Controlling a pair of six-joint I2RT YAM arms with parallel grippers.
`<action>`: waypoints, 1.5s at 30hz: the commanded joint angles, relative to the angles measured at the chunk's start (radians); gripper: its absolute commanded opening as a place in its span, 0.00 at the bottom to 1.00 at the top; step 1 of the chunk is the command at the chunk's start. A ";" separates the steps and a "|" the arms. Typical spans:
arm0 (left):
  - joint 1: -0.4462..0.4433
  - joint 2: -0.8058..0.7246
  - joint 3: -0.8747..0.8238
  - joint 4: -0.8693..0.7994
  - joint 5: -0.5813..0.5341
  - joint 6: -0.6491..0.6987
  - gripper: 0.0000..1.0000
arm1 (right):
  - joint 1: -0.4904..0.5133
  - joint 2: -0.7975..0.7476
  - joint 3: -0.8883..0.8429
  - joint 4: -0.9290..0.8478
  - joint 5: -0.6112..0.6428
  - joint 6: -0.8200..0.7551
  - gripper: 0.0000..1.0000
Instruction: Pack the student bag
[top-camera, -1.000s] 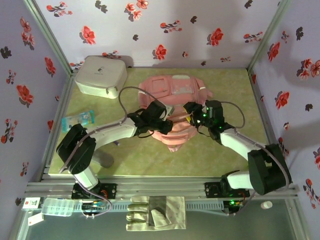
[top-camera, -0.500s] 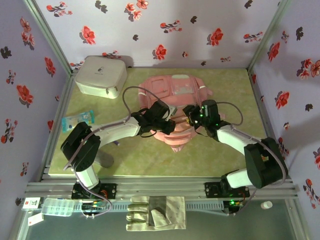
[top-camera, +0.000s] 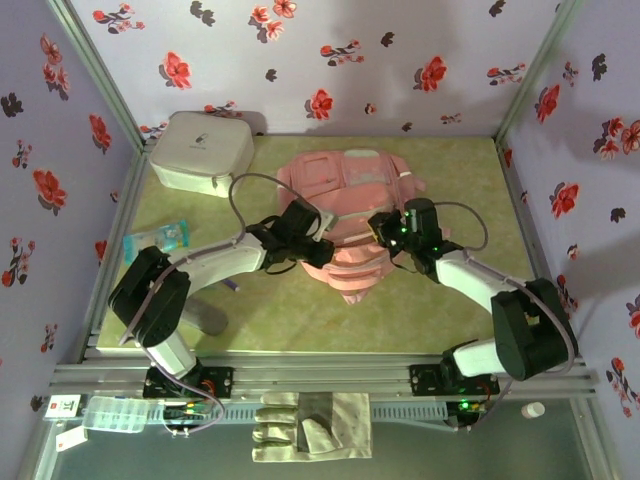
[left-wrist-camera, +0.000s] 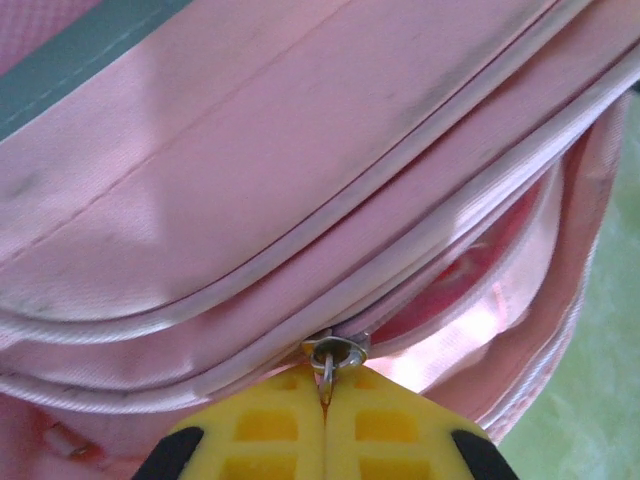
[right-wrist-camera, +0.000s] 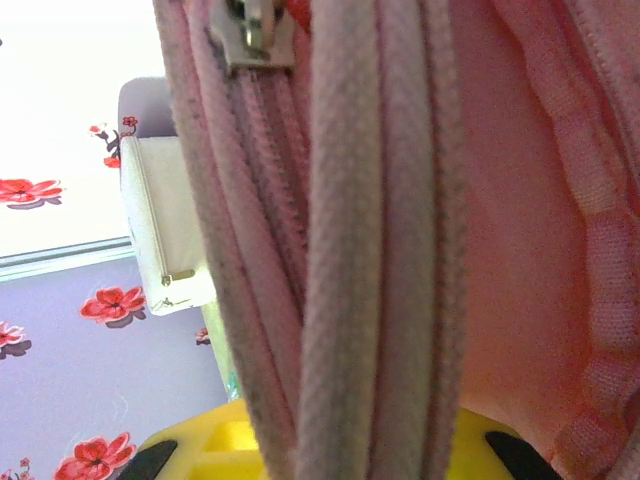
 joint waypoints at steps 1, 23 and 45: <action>0.072 -0.043 -0.044 -0.007 -0.067 0.084 0.00 | -0.047 -0.061 0.027 -0.036 0.054 -0.049 0.10; 0.120 -0.009 0.044 -0.013 -0.021 0.284 0.00 | -0.081 -0.107 -0.009 0.010 -0.020 0.014 0.44; 0.136 -0.054 -0.016 0.000 -0.003 0.345 0.00 | 0.015 -0.114 -0.029 -0.009 0.115 0.069 0.10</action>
